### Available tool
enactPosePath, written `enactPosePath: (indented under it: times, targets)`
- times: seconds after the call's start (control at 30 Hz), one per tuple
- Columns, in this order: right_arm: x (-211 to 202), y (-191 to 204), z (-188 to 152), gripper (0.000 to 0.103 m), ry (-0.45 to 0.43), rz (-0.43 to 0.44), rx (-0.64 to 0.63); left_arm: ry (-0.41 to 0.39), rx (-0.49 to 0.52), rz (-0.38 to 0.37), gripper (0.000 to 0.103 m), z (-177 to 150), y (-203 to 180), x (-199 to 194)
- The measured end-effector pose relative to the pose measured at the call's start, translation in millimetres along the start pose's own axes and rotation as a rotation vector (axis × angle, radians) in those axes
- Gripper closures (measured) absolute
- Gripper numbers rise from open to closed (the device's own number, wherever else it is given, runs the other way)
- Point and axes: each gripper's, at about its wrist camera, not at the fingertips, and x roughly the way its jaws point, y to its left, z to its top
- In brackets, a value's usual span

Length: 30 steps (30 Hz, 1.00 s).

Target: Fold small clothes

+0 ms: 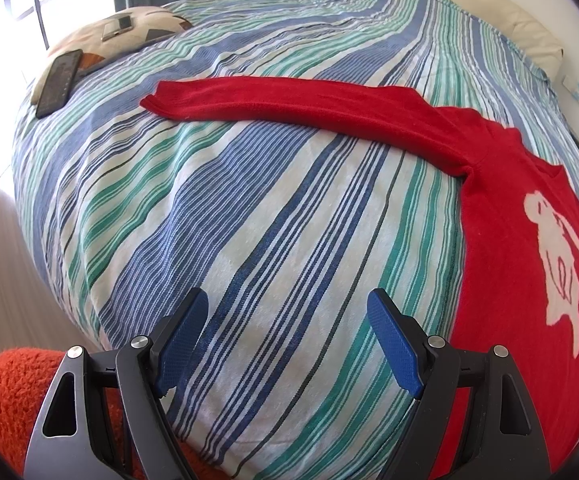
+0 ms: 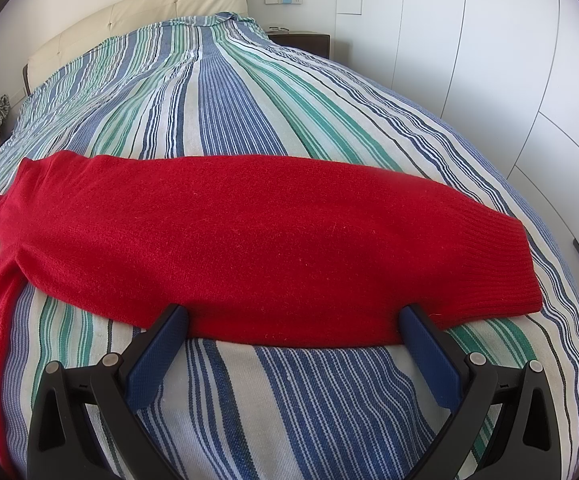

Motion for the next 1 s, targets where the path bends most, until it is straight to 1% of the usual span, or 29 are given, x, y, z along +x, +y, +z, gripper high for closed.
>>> enactPosePath:
  times: [1.0]
  targets:
    - [-0.2,-0.1,0.0,0.000,0.000,0.000,0.000,-0.013,-0.010,-0.006,0.020,0.2,1.1,-2.4]
